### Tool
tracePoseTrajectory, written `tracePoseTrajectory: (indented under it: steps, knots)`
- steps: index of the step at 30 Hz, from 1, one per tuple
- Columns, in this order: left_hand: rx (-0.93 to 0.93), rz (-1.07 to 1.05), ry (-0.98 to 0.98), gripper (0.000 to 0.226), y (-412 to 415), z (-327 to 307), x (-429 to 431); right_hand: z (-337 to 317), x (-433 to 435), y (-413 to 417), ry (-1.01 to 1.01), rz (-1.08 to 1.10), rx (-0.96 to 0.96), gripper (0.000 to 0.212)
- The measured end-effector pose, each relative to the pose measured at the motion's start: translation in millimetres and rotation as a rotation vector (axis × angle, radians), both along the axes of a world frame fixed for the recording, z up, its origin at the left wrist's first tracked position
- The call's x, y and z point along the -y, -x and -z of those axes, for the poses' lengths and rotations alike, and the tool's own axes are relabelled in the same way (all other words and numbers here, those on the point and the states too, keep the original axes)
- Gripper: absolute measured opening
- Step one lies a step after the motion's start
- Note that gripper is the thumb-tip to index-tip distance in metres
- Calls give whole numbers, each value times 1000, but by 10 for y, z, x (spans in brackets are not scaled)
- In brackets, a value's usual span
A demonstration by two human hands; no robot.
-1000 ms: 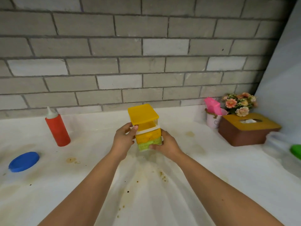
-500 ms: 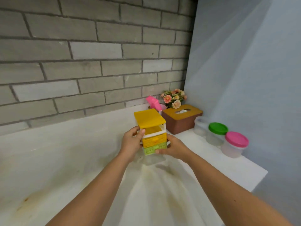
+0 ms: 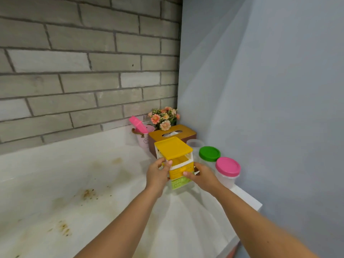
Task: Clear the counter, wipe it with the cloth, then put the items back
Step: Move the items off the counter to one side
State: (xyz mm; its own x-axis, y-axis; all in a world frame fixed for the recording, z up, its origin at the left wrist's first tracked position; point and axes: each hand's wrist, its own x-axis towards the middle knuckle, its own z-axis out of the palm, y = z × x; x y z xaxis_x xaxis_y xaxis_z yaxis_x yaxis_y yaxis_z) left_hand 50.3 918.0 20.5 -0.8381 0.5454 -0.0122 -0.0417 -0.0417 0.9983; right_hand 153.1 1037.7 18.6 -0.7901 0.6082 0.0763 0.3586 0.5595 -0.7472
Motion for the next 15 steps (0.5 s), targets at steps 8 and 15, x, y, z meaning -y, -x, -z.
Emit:
tracePoseTrajectory:
  steps: [8,15]
  knots:
    - [1,-123,36,10,-154,181,-450,-95,-386,-47,-176,-29,26,56]
    - [4,-200,95,35,-254,228,-668,-82,-597,-16,-213,20,47,38]
